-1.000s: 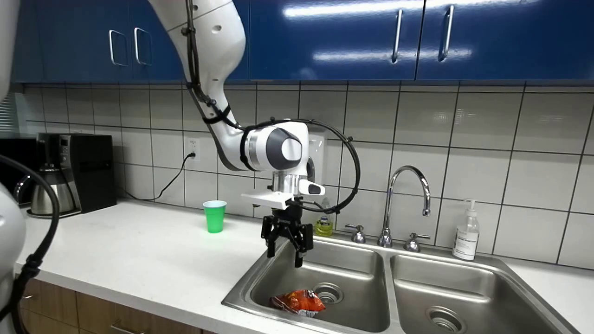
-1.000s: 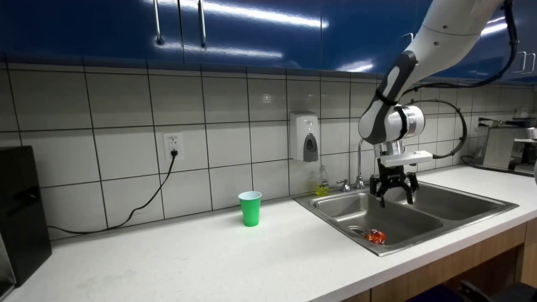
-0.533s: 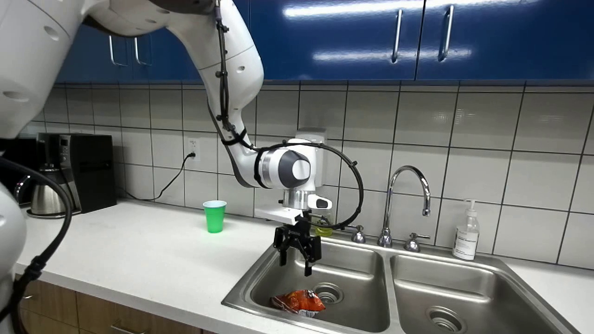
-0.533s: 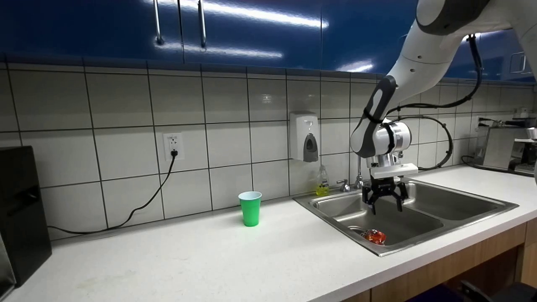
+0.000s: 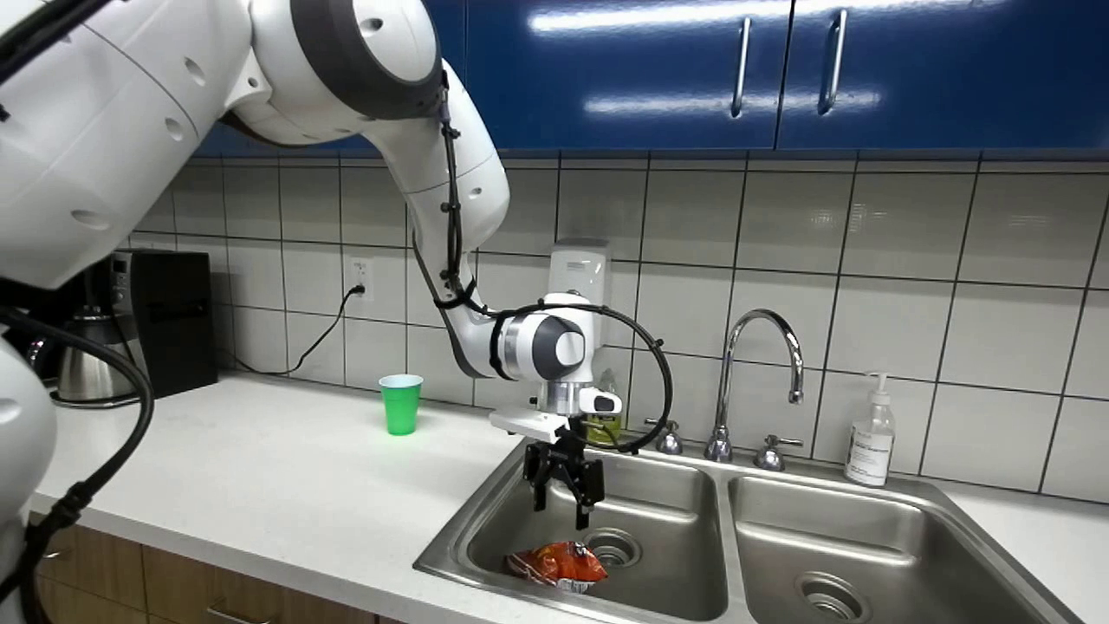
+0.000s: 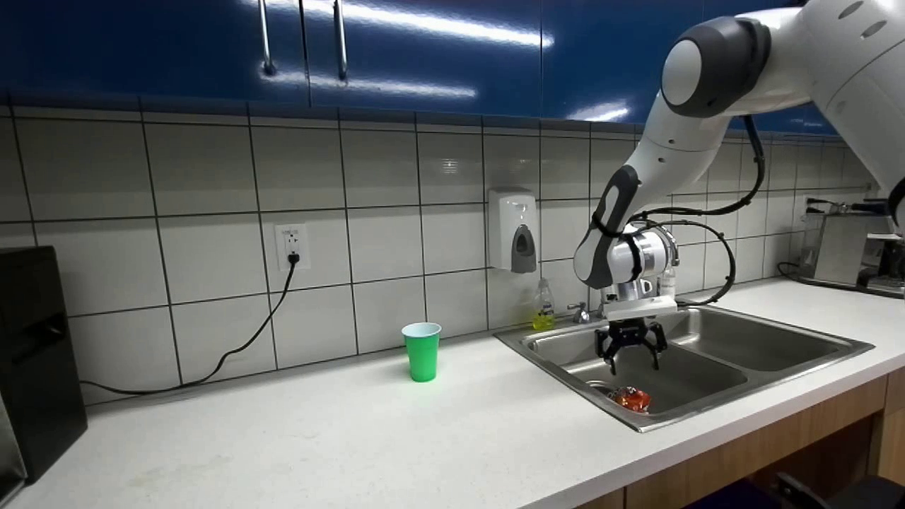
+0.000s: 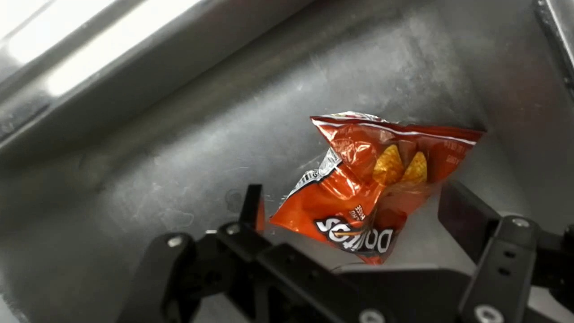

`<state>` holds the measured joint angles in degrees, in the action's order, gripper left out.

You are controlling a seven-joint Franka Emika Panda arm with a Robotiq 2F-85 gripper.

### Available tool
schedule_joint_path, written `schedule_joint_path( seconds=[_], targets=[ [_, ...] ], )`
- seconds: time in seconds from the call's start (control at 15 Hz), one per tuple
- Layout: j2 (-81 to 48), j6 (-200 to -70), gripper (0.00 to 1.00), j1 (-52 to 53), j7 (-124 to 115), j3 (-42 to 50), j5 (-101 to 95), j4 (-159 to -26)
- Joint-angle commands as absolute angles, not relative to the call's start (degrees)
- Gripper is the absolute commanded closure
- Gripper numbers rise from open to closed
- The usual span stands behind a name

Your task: Pick up the doritos from the sink and place them on the counter top to the left of the sink

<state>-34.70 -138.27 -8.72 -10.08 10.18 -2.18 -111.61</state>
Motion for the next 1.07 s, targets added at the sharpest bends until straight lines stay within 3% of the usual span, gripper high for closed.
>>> schedule_joint_path(
  seconds=[0.0, 1.0],
  targets=[
    [-39.79, -138.25, 0.00, -7.60, -13.04, 10.45, -1.10, -106.38],
    [-47.75, -142.29, 0.00, -4.73, -22.80, 12.86, 1.48, -100.88]
  ],
)
